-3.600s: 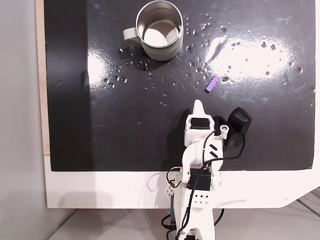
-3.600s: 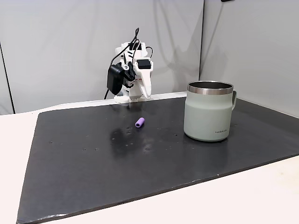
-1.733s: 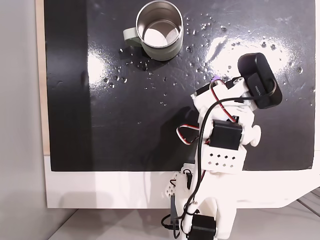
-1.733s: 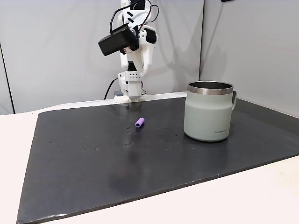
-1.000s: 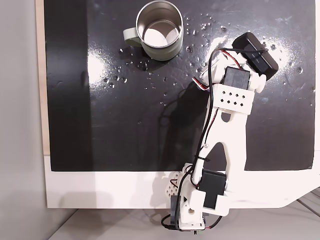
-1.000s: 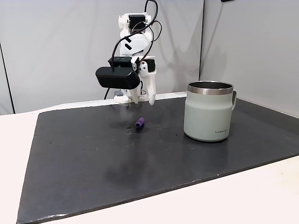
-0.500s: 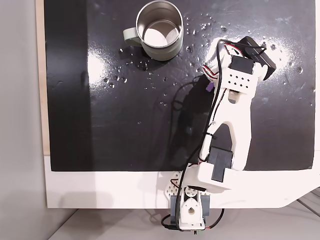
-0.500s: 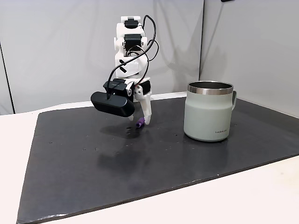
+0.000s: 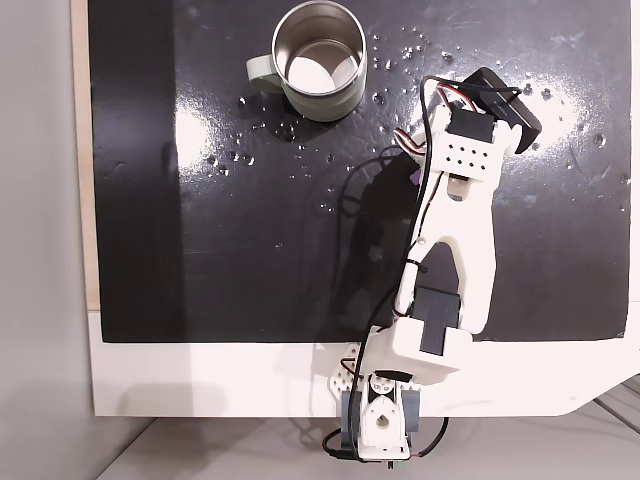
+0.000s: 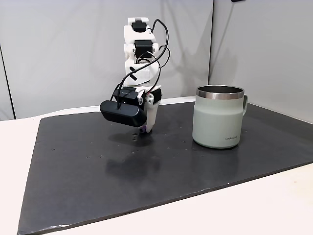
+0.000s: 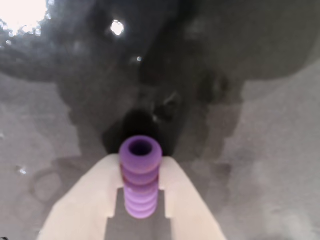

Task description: Grasp a pengrip and put it in the cup.

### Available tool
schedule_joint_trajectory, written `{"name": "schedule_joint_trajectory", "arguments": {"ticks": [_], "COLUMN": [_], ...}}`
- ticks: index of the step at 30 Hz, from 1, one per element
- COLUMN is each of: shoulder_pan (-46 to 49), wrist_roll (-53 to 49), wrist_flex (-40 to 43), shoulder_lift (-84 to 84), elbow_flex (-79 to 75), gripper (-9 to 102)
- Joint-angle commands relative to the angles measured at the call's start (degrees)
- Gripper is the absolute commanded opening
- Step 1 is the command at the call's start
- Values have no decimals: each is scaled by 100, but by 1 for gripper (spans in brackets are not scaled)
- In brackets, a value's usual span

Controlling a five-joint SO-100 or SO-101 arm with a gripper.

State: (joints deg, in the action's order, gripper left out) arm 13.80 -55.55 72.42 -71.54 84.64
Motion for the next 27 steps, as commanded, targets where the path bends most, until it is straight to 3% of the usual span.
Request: {"name": "schedule_joint_trajectory", "arguments": {"ticks": [1,14,27], "shoulder_pan": [70,-633,-1951], "wrist_roll": [149,1151,3226], "wrist_flex": [105,1837,2936], "shoulder_lift": [-404,-2083,-756], "elbow_flex": [-132,-1863,-5212], "gripper": [0,0,0]}}
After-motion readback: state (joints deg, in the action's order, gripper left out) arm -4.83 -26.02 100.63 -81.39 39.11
